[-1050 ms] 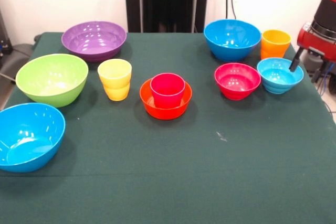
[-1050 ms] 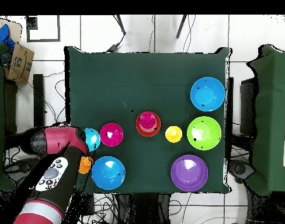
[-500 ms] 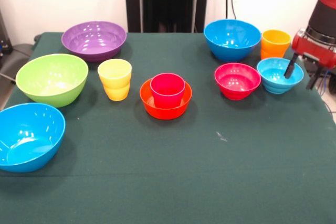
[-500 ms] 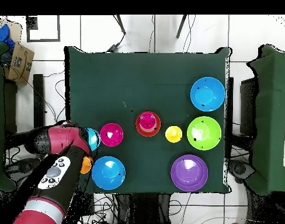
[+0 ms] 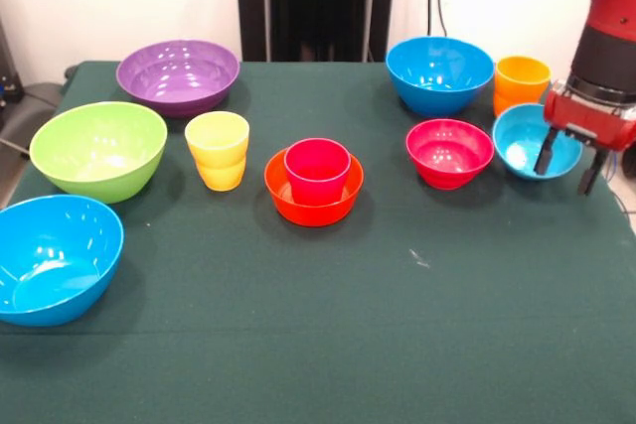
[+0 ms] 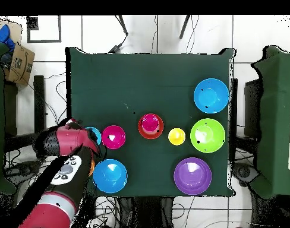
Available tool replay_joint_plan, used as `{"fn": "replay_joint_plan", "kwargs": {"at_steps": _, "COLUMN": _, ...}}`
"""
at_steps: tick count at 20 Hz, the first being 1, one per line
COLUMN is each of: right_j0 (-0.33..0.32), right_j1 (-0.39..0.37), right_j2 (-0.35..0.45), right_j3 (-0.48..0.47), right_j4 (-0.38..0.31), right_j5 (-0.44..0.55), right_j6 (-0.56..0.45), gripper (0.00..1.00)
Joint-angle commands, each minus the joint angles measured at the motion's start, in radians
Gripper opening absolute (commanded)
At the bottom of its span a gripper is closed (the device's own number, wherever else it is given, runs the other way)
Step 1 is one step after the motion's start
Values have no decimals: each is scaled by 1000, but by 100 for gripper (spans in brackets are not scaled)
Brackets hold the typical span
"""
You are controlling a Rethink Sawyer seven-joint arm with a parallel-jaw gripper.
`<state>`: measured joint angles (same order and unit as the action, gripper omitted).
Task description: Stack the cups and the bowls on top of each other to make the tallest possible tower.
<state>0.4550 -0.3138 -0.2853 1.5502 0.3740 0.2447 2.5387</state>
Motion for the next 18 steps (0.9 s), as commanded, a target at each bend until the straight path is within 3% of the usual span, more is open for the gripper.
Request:
{"fn": "replay_joint_plan", "kwargs": {"at_steps": 1, "right_j0": -77, "right_j1": -2, "right_j2": 194, "right_j3": 126, "right_j4": -35, "right_j5": -101, "right_j6": 90, "gripper": 100}}
{"fn": "replay_joint_plan", "kwargs": {"at_steps": 4, "right_j0": -116, "right_j1": -18, "right_j2": 235, "right_j3": 153, "right_j4": -42, "right_j5": -91, "right_j6": 70, "gripper": 100}}
{"fn": "replay_joint_plan", "kwargs": {"at_steps": 18, "right_j0": -193, "right_j1": -59, "right_j2": 287, "right_j3": 165, "right_j4": -28, "right_j5": 162, "right_j6": 17, "gripper": 100}}
